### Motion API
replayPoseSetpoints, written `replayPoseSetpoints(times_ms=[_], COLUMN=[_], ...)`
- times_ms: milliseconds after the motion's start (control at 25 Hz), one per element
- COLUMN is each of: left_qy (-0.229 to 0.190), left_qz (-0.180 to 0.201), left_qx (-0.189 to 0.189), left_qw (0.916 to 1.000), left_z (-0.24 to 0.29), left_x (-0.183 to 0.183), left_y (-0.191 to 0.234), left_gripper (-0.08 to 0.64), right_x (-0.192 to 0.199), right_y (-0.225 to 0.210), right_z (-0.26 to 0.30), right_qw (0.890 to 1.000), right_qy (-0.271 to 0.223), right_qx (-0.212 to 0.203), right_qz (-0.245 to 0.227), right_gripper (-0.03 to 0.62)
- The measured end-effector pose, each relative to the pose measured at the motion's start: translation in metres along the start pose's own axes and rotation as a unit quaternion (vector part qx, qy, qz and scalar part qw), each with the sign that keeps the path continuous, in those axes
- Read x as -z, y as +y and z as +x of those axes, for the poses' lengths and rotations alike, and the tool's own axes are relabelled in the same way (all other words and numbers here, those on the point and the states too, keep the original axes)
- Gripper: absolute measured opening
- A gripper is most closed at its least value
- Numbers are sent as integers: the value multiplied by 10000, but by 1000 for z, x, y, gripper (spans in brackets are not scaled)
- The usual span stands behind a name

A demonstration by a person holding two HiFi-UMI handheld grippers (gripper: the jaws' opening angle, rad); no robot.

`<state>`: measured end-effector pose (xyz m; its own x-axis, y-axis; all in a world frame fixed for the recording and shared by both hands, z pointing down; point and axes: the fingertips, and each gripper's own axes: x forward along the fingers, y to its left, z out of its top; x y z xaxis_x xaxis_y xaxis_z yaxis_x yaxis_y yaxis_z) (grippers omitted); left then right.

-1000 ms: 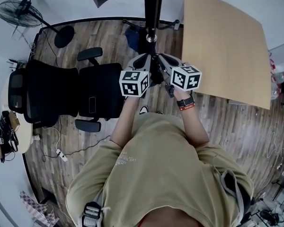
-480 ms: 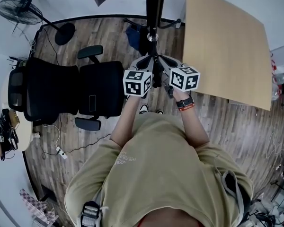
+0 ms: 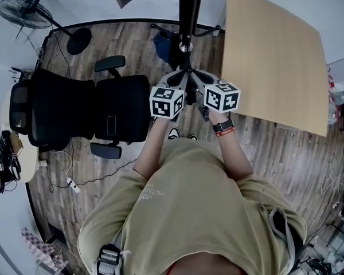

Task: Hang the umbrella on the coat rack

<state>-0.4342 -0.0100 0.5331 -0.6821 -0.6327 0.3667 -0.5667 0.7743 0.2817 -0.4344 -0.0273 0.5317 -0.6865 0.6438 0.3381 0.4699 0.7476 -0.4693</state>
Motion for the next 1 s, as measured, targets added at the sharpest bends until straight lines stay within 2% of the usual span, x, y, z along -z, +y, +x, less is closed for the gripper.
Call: replayPoseSetpoints(times_ms=[360, 520, 720, 1000], left_qy=[-37, -29, -32, -149], left_qz=[-34, 36, 127, 168], left_qx=[32, 4, -30, -36], left_qw=[10000, 10000, 9999, 9997], left_z=[-1, 0, -5, -16], left_x=[4, 4, 5, 1], left_y=[-1, -4, -8, -14], left_gripper=[25, 25, 25, 25], right_x=[3, -4, -6, -7], right_y=[-2, -8, -11, -8], right_z=[0, -7, -20, -31], right_qw=[9999, 9987, 9981, 9969], right_qy=[-74, -382, -482, -573], right_qx=[82, 312, 367, 526], right_qz=[34, 147, 144, -115], right_gripper=[29, 15, 15, 15])
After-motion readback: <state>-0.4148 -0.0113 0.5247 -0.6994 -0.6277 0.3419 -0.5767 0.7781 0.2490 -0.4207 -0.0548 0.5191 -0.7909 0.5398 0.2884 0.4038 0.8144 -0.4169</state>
